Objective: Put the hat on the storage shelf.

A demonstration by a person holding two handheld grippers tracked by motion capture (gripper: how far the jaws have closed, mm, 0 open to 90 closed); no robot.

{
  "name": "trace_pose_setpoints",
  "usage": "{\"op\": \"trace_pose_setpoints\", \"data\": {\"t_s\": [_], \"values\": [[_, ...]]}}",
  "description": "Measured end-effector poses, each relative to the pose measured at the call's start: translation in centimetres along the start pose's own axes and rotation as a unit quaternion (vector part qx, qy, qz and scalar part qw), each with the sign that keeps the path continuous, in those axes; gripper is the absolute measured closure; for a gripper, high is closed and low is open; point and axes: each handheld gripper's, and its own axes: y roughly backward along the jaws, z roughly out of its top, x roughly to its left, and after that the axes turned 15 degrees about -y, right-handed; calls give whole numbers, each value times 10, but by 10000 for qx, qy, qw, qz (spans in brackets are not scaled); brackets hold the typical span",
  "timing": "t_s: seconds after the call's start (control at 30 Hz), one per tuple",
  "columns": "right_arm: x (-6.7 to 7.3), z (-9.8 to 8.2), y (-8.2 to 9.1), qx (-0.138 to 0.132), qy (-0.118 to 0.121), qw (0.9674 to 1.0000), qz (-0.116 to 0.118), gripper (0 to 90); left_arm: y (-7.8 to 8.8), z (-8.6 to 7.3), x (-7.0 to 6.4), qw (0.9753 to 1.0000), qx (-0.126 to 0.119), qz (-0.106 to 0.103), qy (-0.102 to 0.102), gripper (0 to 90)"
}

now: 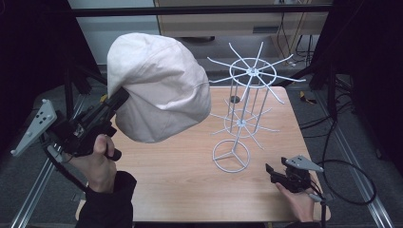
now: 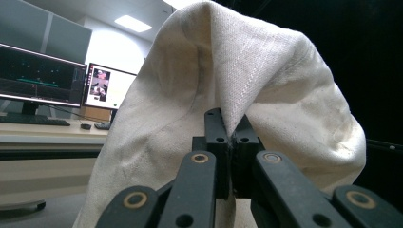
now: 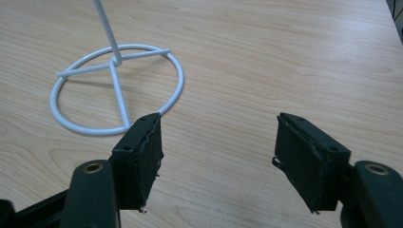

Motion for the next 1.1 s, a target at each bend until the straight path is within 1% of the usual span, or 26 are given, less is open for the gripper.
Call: {"op": "trace_pose_setpoints", "data": {"t_s": [0.13,0.27,0.37,0.43,0.53,0.57,0.8,1.1], "values": [[0,0,-1,-5,53,10000,-10,331,-7,2,-2,10000,-2,-68,23,885],[0,0,-1,-5,49,10000,9,332,-16,4,-5,10000,17,-94,-6,884],[0,0,0,-4,-16,10000,30,331,-22,4,-6,9999,34,-124,-13,884],[0,0,0,-32,16,10000,17,331,-26,4,-8,9999,57,-144,-20,885],[-1,0,0,-28,13,10000,17,331,-32,1,-10,9998,117,-174,-40,885],[0,0,1,-5,-33,10000,33,332,-36,-1,-10,9997,144,-187,-19,885],[-1,0,0,-29,13,10000,24,331,-47,-8,-11,9994,231,-246,10,885],[-1,0,0,-35,11,10000,31,332,-59,-16,-12,9990,368,-250,38,885]]}}
